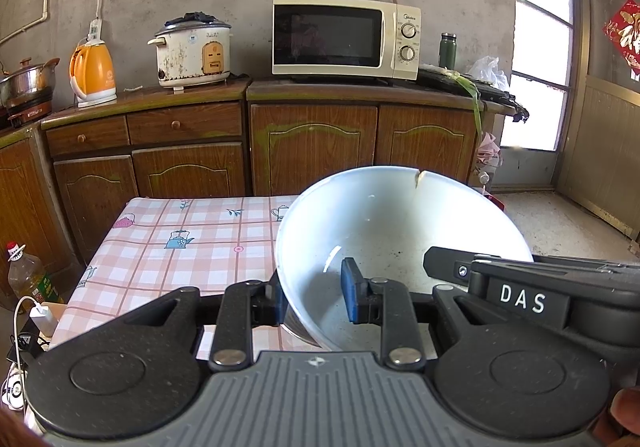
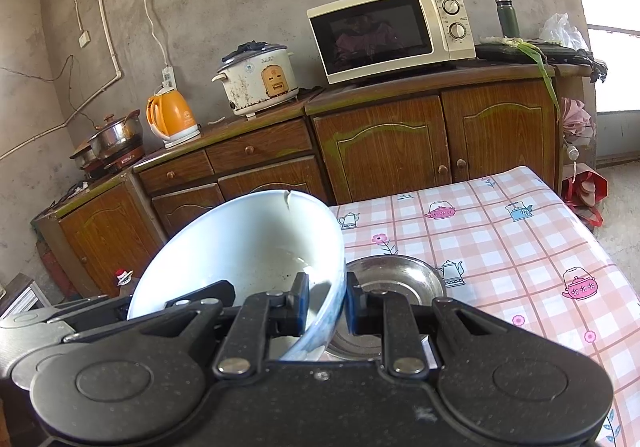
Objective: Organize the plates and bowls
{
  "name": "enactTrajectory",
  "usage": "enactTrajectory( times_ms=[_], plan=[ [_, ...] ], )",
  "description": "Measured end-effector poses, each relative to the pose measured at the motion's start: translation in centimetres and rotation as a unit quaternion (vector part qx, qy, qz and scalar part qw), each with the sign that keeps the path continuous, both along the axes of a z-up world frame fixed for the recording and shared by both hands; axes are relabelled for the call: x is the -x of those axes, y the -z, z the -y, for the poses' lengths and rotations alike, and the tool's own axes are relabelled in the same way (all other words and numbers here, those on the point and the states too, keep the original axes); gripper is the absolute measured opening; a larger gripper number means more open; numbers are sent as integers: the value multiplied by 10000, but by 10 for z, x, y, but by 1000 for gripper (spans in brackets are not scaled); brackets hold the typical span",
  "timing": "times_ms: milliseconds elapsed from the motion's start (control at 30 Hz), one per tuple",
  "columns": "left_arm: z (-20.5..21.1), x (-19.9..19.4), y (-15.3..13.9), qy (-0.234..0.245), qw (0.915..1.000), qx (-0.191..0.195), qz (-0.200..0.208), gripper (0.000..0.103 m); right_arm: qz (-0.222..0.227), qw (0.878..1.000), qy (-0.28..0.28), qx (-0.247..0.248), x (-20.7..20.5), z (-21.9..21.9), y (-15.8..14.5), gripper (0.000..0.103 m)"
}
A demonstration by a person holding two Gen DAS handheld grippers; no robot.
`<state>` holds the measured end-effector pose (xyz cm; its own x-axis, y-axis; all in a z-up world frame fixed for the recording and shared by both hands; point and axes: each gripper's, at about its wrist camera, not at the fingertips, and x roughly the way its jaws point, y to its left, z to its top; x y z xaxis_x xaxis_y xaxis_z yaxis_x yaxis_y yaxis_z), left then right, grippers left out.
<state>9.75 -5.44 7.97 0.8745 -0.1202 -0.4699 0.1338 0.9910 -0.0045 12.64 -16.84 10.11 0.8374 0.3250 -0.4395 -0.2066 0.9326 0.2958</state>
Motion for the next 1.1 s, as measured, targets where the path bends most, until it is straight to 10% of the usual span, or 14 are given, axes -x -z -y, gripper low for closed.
enactTrajectory(
  times_ms=[1100],
  plan=[
    [6, 20, 25, 102, 9996, 0, -261, 26, -230, 9996, 74, -151, 29, 13, 33, 25]
  ],
)
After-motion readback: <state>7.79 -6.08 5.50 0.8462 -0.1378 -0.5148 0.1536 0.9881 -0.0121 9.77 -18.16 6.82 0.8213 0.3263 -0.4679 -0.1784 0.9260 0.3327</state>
